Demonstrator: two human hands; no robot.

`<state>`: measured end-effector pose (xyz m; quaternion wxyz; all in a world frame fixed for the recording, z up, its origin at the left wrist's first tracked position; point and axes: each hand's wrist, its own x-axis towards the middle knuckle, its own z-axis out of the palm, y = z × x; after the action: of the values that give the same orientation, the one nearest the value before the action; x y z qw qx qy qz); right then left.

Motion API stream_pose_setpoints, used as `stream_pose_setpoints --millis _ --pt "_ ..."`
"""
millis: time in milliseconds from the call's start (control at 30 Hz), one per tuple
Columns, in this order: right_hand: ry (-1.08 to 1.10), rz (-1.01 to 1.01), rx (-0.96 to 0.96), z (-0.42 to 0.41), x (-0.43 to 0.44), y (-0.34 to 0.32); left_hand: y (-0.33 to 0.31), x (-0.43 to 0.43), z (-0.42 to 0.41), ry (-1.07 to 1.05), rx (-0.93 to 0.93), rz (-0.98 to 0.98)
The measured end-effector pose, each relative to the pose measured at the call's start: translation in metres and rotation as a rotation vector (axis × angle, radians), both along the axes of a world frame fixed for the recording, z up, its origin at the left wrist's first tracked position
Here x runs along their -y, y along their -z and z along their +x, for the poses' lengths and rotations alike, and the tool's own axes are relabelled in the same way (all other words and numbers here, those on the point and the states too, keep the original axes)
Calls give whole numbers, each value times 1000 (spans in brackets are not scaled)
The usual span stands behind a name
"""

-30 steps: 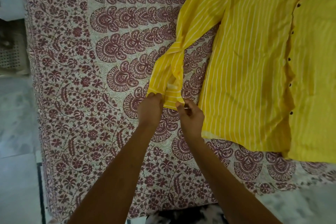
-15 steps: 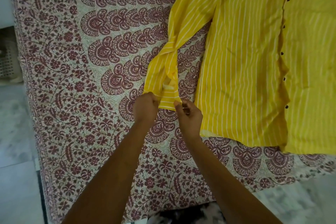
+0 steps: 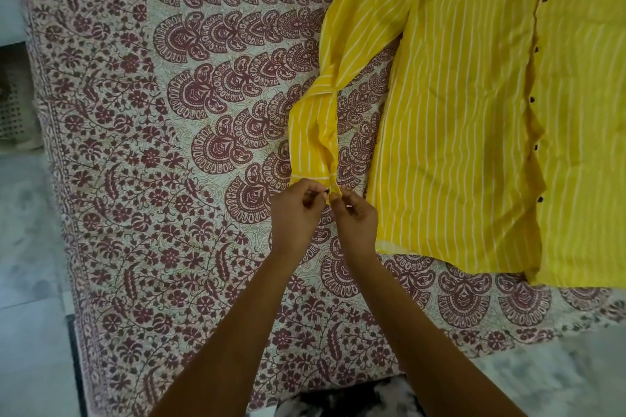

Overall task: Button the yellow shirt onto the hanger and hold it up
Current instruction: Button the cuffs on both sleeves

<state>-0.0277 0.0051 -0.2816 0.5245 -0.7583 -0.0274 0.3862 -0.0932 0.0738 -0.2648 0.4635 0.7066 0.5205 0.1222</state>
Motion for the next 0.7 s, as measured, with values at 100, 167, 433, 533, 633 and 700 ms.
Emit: stream_pose_setpoints --millis 100,167,433,533,633,700 --pt "3 -2 3 -1 -2 -1 0 1 -1 15 -5 34" --pt "-5 -3 22 -3 -4 -1 0 1 -2 4 -46 80" --pt "-11 -42 100 -8 -13 -7 -3 -2 2 -84 -48 132" --pt "-22 -35 86 -5 -15 -9 -5 0 0 -125 31 76" --pt "-72 -34 100 -1 -13 -10 -3 0 -4 -111 81 52" --pt "-83 -27 90 0 -13 -9 -2 0 -5 -74 86 66"
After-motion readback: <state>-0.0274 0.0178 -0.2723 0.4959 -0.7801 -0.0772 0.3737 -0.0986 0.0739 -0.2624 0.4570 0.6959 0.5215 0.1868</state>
